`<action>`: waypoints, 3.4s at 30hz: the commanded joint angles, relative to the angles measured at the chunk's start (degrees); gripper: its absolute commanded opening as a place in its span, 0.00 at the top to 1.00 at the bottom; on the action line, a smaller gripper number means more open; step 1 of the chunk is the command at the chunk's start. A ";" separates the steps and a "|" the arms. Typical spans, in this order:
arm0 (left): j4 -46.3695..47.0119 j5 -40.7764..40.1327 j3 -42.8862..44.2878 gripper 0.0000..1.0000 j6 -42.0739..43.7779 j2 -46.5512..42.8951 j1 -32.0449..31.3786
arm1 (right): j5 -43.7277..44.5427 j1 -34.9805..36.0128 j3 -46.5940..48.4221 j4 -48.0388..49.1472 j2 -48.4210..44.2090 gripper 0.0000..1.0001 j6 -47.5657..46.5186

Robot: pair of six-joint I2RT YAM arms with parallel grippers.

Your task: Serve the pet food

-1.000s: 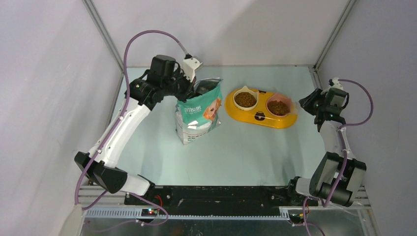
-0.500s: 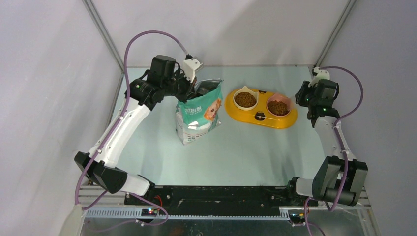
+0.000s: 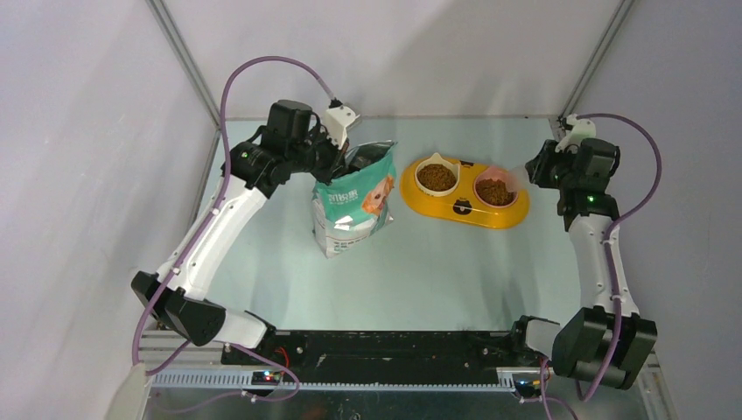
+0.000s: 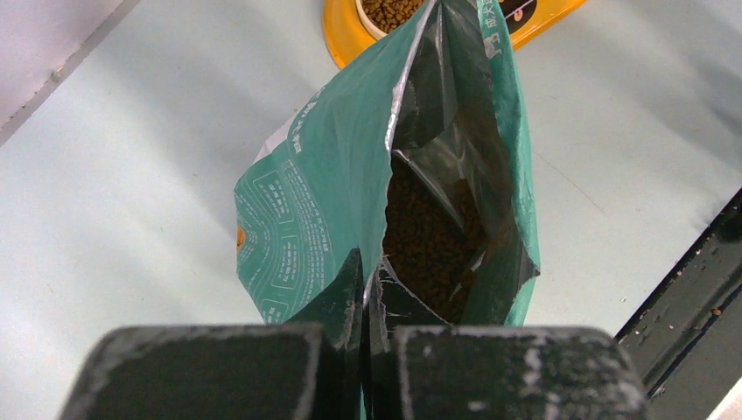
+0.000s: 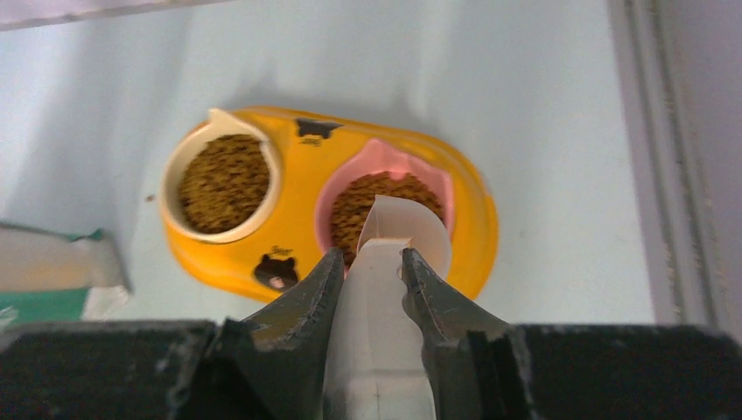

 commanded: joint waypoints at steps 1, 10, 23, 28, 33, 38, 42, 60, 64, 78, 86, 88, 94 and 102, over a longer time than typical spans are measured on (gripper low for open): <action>-2.20 -0.14 0.00 1.00 1.11 -1.00 -0.25 | -11.74 -0.58 3.65 -3.50 -2.12 1.00 2.00; -2.60 -0.23 1.31 1.00 2.08 -0.62 -0.25 | -38.02 -1.17 3.64 -10.97 4.95 1.00 4.78; -1.98 -1.13 -0.43 1.00 1.74 -2.02 -0.25 | -35.52 -2.02 -10.62 -6.82 9.48 0.82 14.87; -1.74 -0.33 -1.09 1.00 1.81 -2.07 -0.25 | -27.99 -1.74 -13.60 -8.64 8.86 0.54 13.19; -1.32 0.31 -1.29 1.00 2.03 -2.36 -0.25 | -23.85 -4.81 -10.76 -12.06 8.88 0.30 11.04; -1.91 2.53 -0.14 1.00 1.75 -3.44 -0.25 | -24.46 -9.09 -2.64 -18.88 10.59 0.26 4.40; -1.45 3.41 -1.25 1.00 2.96 -4.03 -0.25 | -26.64 -7.44 1.99 -18.05 9.26 0.27 1.58; -6.54 16.29 0.13 1.00 14.14 -7.45 -0.25 | -40.49 27.08 36.57 -27.69 18.83 0.26 -43.36; -7.80 18.14 0.03 1.00 15.66 -7.53 -0.25 | -38.10 33.01 41.43 -27.96 21.73 0.25 -51.39; -9.48 7.67 -0.86 0.93 19.63 -11.98 0.33 | -36.12 43.97 55.42 -40.75 33.07 0.54 -64.78; -11.54 5.09 -5.61 0.41 20.88 -22.87 7.28 | -36.20 43.70 56.10 -48.35 33.80 0.82 -65.10; -13.26 6.16 -8.91 0.34 21.67 -26.61 7.43 | -36.11 43.65 54.26 -47.19 32.89 0.86 -63.75; -14.55 11.33 -18.22 0.31 25.65 -34.00 7.49 | -36.32 42.67 52.47 -44.16 31.85 0.90 -60.93; 5.66 12.71 -24.80 0.30 15.42 -32.01 7.48 | -36.02 42.67 51.55 -42.86 31.67 0.91 -58.51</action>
